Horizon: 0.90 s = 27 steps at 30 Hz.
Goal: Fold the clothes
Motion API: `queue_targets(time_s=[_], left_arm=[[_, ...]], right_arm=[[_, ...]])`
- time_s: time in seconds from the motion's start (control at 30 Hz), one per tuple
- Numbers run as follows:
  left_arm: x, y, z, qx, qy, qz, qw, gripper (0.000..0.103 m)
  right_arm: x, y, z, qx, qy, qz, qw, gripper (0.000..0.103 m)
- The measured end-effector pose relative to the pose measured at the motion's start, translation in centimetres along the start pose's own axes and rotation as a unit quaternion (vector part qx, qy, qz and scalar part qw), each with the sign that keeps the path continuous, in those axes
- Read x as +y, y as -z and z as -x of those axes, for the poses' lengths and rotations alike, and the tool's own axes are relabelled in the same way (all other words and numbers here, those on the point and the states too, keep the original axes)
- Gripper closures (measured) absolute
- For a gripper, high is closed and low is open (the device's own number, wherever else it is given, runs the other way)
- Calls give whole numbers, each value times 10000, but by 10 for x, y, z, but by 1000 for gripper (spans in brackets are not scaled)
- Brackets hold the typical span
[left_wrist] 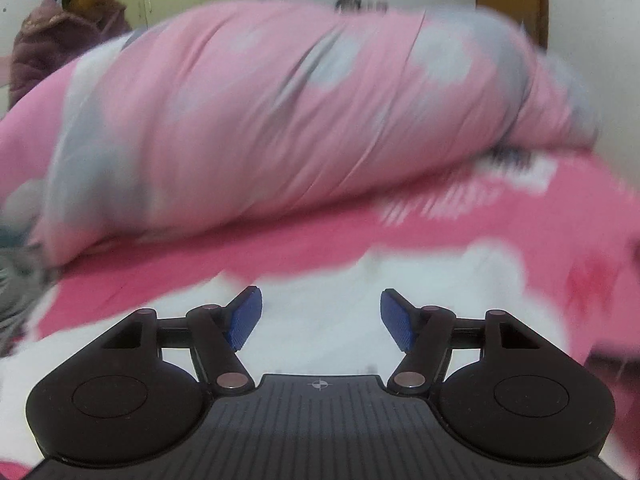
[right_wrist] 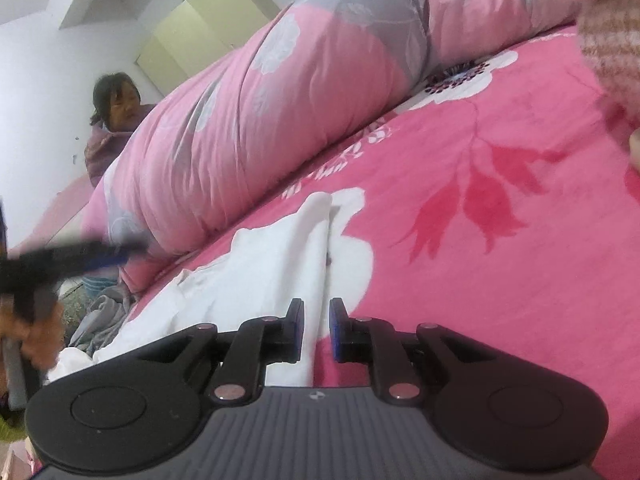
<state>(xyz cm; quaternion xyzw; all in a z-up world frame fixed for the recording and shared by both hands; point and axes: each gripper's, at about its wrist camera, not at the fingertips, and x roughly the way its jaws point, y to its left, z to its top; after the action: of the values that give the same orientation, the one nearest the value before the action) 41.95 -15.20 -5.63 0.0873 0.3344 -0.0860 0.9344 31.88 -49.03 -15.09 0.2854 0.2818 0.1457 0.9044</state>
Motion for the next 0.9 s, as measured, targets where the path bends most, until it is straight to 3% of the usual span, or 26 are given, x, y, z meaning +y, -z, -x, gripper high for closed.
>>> queue_targets(time_s=[0.07, 0.2, 0.3, 0.37, 0.6, 0.73, 0.9], left_arm=[[24, 26, 1, 202, -133, 132, 9996, 37], [64, 59, 19, 176, -268, 587, 9978, 37], [94, 82, 34, 130, -361, 936, 9949, 46], [114, 97, 44, 99, -423, 1168, 9922, 49], [192, 134, 83, -237, -766, 1936, 9778, 38], [242, 147, 107, -545, -1026, 2347, 9651, 38], [316, 189, 104, -498, -1023, 3645, 9242, 37]], right_arm=[[-1, -1, -2, -25, -54, 1, 10000, 89], [4, -2, 4, -287, -342, 53, 9990, 89], [10, -2, 9, -449, -545, 165, 9974, 89], [15, -2, 8, -495, -452, 275, 9974, 89], [50, 2, 7, -592, 70, 875, 9944, 89], [79, 5, 9, -605, 299, 1283, 9894, 89], [114, 8, 11, -618, 585, 1790, 9802, 89]])
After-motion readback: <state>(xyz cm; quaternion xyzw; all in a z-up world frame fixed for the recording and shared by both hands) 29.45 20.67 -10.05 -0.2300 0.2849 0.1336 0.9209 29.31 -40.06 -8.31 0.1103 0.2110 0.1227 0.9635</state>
